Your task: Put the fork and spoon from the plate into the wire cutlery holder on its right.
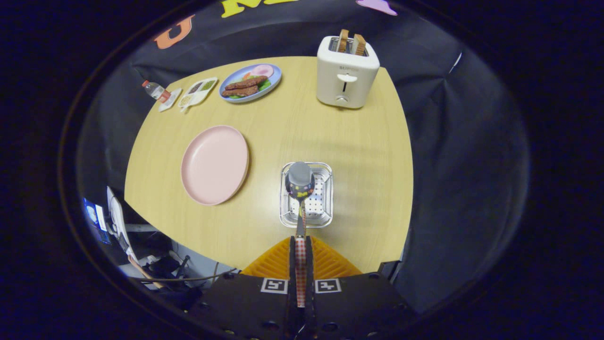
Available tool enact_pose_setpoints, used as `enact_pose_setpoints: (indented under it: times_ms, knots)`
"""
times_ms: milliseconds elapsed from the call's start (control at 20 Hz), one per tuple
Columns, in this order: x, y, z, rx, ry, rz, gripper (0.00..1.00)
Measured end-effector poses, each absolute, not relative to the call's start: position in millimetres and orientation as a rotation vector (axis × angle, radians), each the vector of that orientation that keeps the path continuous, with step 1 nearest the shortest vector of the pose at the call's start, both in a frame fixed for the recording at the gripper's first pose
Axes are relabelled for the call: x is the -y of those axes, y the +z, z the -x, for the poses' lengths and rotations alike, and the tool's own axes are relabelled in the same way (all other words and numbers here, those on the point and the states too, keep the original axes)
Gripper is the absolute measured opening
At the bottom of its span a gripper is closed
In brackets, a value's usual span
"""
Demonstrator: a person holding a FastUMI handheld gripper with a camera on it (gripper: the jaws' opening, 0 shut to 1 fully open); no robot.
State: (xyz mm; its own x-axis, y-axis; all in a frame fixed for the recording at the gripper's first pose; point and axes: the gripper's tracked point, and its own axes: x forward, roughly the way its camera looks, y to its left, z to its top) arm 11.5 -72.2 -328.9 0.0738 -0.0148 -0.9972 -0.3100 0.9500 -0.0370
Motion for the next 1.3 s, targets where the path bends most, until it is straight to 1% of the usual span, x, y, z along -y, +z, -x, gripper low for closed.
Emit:
enact_pose_setpoints:
  times_ms: [450,550,700,1100,1300]
  knots:
    - [81,-342,-21,-1.645,0.151,0.330,0.06]
    - [80,-344,-22,-1.681,0.122,0.325,0.08]
    - [77,-346,-24,-1.699,0.098,0.325,0.08]
    - [63,-340,-44,-1.600,0.077,0.300,0.11]
    - [40,-330,-52,-1.517,0.113,0.273,0.12]
